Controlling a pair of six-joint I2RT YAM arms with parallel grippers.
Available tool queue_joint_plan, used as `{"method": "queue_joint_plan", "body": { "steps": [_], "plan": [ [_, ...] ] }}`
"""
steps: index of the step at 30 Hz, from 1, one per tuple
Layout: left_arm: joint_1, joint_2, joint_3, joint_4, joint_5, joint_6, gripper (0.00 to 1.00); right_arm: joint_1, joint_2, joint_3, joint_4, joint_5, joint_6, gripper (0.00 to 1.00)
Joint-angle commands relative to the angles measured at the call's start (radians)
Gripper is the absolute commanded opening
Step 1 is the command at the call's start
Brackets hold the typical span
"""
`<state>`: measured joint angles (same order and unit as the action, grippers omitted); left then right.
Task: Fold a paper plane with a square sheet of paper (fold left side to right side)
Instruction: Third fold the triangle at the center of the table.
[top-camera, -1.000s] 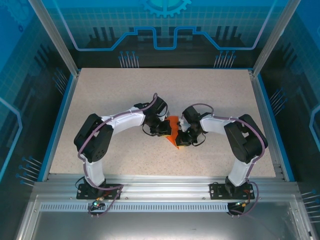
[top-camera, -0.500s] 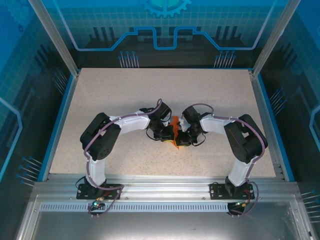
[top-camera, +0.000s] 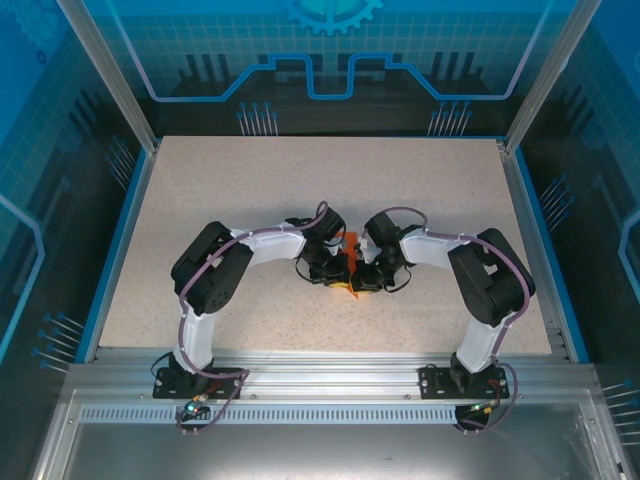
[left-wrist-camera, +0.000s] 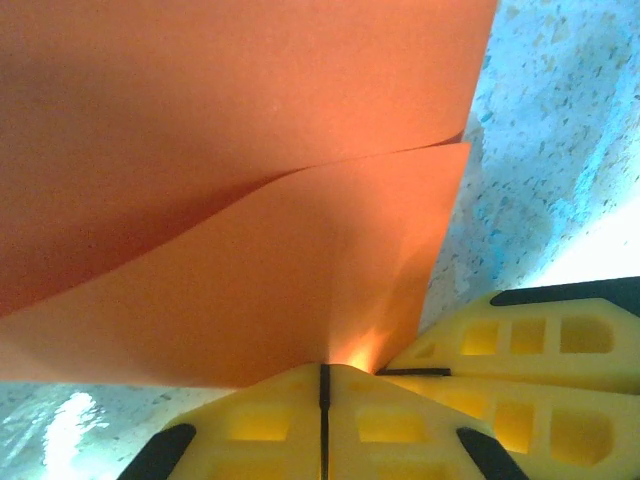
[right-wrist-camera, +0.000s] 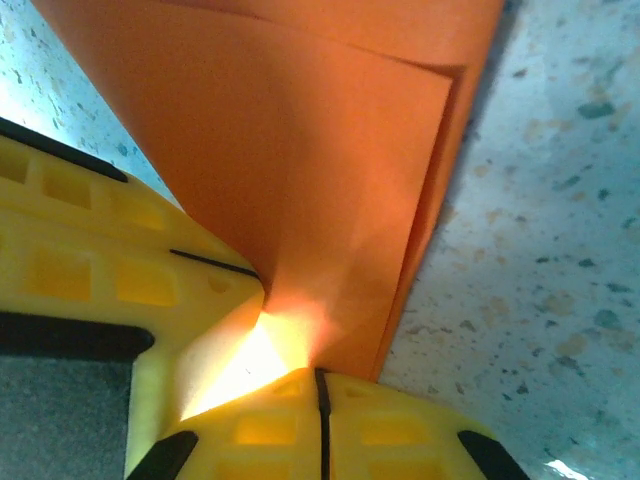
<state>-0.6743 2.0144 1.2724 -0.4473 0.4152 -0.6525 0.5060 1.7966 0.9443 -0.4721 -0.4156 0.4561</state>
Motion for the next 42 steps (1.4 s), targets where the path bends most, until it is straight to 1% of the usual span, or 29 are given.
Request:
{"method": "queue_joint_plan", "body": {
  "steps": [1, 8, 19, 28, 38, 42],
  "plan": [
    [-0.004, 0.026, 0.027, -0.011, -0.022, 0.01, 0.1, 0.031, 0.097, -0.056, -0.079, 0.171, 0.006, 0.08],
    [0.014, 0.044, 0.034, -0.046, -0.076, 0.033, 0.1, 0.031, 0.101, -0.056, -0.087, 0.183, 0.004, 0.07],
    [0.126, 0.064, 0.028, -0.047, -0.088, 0.074, 0.09, 0.031, 0.101, -0.059, -0.1, 0.197, 0.001, 0.07],
    [0.215, 0.085, 0.01, -0.069, -0.12, 0.122, 0.09, 0.03, 0.095, -0.059, -0.106, 0.201, -0.003, 0.08],
    [0.293, 0.045, -0.003, -0.093, -0.139, 0.164, 0.09, 0.031, 0.093, -0.058, -0.105, 0.198, -0.003, 0.08],
    [0.302, 0.011, 0.014, -0.109, -0.151, 0.172, 0.09, 0.031, 0.095, -0.058, -0.102, 0.193, -0.004, 0.08]
  ]
}}
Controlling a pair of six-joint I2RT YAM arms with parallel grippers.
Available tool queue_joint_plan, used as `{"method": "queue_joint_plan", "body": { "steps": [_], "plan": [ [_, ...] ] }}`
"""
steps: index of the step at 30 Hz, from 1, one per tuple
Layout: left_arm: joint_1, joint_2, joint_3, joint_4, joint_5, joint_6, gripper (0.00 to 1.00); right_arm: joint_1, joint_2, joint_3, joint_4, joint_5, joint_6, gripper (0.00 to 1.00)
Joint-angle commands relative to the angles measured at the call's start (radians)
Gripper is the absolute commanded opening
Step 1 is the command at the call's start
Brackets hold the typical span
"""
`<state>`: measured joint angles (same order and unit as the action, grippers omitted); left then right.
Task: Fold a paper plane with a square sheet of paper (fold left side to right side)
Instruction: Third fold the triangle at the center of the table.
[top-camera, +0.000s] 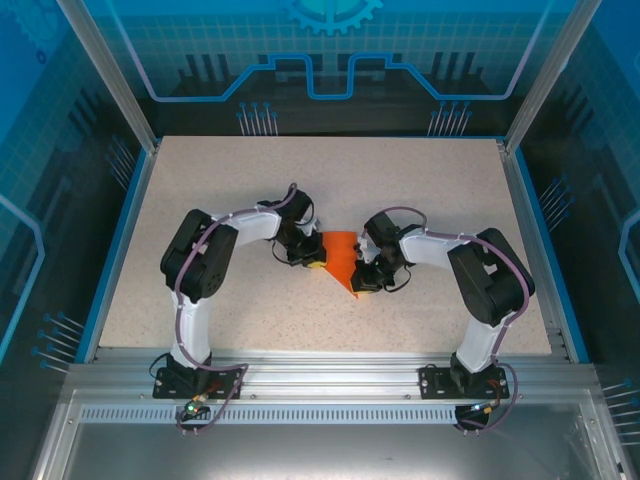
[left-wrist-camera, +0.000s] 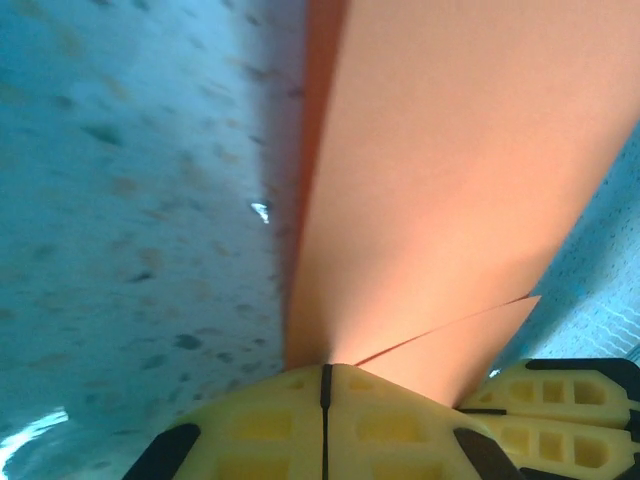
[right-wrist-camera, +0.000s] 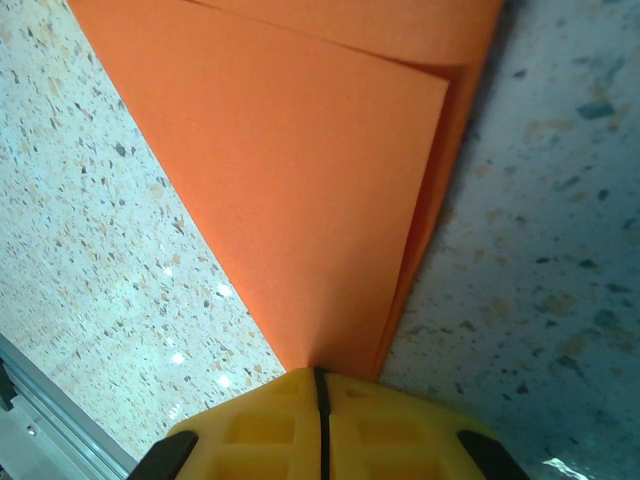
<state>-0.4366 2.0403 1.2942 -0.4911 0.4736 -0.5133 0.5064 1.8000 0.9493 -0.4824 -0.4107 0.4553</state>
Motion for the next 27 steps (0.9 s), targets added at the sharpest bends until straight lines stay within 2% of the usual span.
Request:
{"method": "queue_joint_plan", "body": {
  "steps": [1, 7, 14, 20, 27],
  "plan": [
    [0.064, -0.027, 0.004, -0.074, -0.209, 0.038, 0.09, 0.03, 0.09, -0.061, -0.092, 0.188, -0.004, 0.08],
    [0.057, -0.142, 0.018, -0.103, -0.214, 0.044, 0.11, 0.031, 0.091, -0.054, -0.093, 0.187, -0.004, 0.08],
    [-0.026, -0.23, -0.015, -0.096, -0.153, 0.039, 0.11, 0.031, 0.09, -0.05, -0.095, 0.187, -0.005, 0.08],
    [-0.11, -0.175, -0.016, -0.03, -0.089, -0.006, 0.11, 0.032, 0.091, -0.047, -0.095, 0.186, -0.001, 0.08],
    [-0.165, -0.042, 0.059, -0.013, -0.073, -0.017, 0.11, 0.031, 0.077, -0.043, -0.099, 0.186, 0.0, 0.08]
  ]
}}
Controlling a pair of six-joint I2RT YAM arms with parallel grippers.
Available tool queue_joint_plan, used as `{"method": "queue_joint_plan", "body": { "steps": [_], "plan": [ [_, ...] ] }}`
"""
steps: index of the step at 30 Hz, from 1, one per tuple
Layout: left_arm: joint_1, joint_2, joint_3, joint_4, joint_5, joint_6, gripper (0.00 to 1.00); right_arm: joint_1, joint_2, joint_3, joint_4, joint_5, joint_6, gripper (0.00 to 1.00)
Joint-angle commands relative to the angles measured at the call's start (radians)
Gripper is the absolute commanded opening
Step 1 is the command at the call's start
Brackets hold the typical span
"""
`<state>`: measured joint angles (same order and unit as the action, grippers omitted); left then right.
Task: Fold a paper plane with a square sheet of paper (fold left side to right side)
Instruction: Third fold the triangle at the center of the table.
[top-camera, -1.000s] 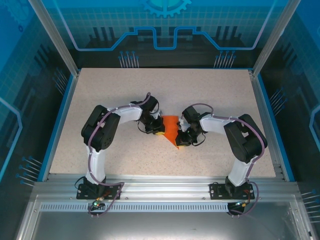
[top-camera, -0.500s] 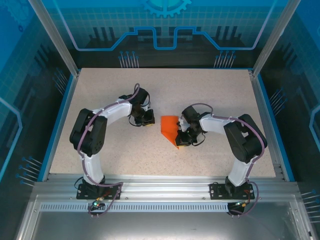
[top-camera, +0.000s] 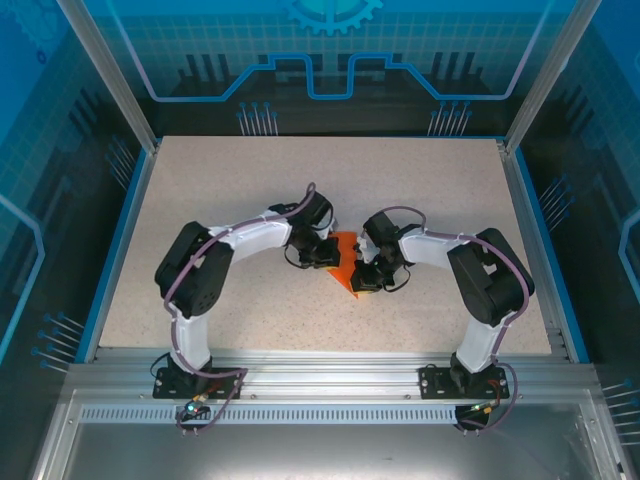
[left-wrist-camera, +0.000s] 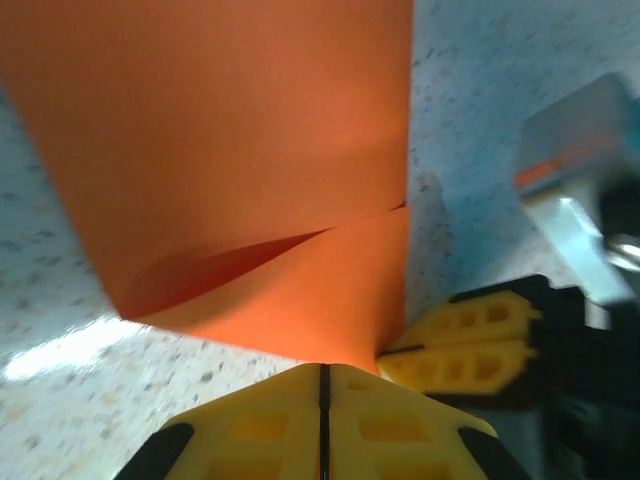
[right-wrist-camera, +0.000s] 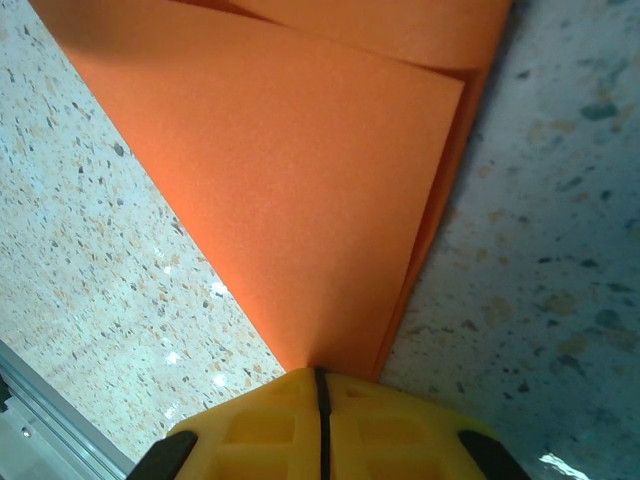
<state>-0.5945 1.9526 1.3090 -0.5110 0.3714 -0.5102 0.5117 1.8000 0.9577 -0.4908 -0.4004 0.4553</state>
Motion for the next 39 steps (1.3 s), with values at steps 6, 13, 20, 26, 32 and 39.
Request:
{"method": "queue_joint_plan", "body": {
  "steps": [6, 13, 20, 26, 32, 39],
  "plan": [
    [-0.011, 0.124, 0.049, 0.001, -0.009, -0.033, 0.1, 0.028, 0.042, -0.055, -0.072, 0.144, 0.006, 0.08],
    [-0.018, 0.135, 0.003, -0.005, -0.052, -0.036, 0.09, 0.033, -0.047, -0.015, -0.071, 0.075, 0.032, 0.08],
    [-0.021, 0.126, -0.002, -0.005, -0.061, -0.037, 0.09, 0.059, -0.02, 0.06, -0.032, 0.047, 0.075, 0.08],
    [-0.022, 0.123, -0.003, -0.007, -0.064, -0.039, 0.09, 0.065, 0.03, 0.108, -0.005, 0.054, 0.086, 0.08],
    [-0.023, 0.123, -0.003, -0.009, -0.072, -0.038, 0.09, 0.066, 0.089, 0.112, -0.014, 0.06, 0.079, 0.08],
    [-0.023, 0.123, 0.002, -0.026, -0.099, -0.028, 0.08, 0.065, 0.063, 0.012, -0.053, 0.084, 0.065, 0.08]
  ]
}}
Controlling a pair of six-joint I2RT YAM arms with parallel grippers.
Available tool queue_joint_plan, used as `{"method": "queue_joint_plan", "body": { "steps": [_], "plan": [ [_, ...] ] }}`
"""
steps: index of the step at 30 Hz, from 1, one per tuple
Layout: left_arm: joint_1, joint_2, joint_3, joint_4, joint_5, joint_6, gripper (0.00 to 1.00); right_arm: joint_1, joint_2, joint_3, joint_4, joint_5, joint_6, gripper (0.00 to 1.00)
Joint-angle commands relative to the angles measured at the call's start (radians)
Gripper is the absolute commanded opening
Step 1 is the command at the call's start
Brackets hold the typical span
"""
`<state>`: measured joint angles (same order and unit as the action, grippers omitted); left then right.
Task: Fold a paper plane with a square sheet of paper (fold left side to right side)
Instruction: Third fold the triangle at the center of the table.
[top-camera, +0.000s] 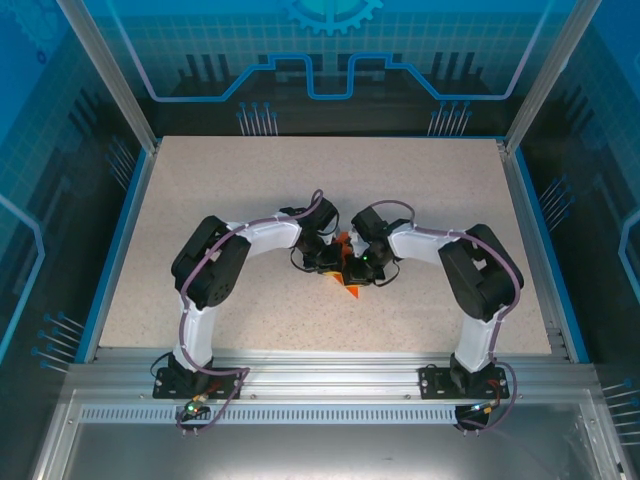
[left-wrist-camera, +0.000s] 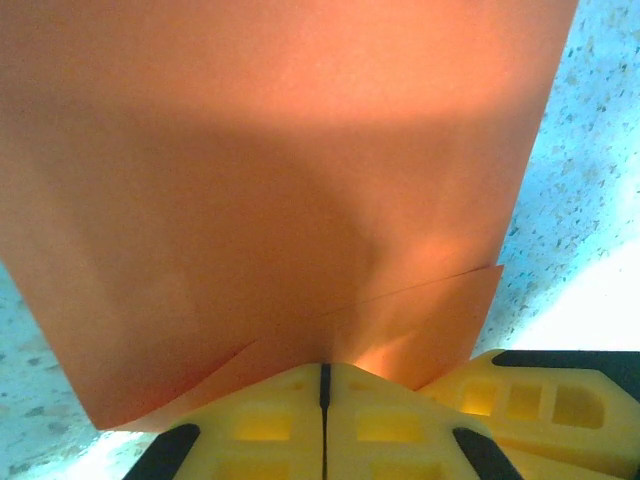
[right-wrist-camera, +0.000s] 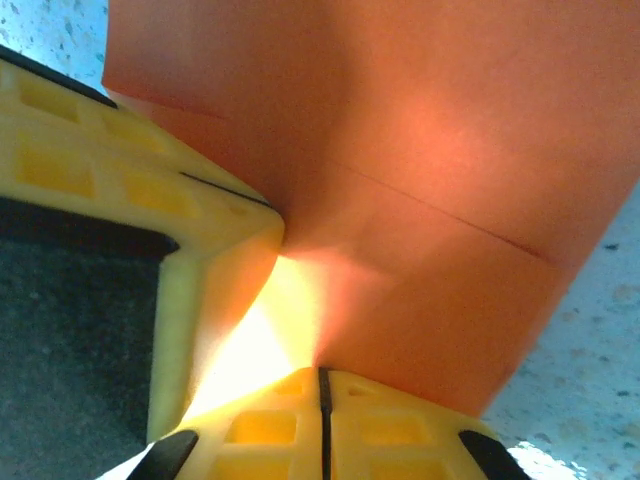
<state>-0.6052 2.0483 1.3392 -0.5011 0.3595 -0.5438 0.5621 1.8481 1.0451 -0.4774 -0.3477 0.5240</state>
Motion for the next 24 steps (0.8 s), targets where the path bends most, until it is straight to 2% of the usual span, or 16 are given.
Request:
{"method": "queue_joint_plan", "body": {
  "steps": [1, 14, 24],
  "plan": [
    [-0.012, 0.028, -0.028, -0.037, -0.088, 0.005, 0.08, 0.015, 0.006, -0.093, -0.074, 0.032, -0.007, 0.08],
    [-0.009, 0.031, -0.021, -0.043, -0.105, 0.007, 0.07, 0.014, -0.08, -0.277, -0.122, 0.027, -0.039, 0.08],
    [-0.006, 0.03, -0.016, -0.051, -0.112, 0.008, 0.07, 0.015, -0.134, -0.312, -0.164, 0.02, -0.057, 0.08]
  ]
}}
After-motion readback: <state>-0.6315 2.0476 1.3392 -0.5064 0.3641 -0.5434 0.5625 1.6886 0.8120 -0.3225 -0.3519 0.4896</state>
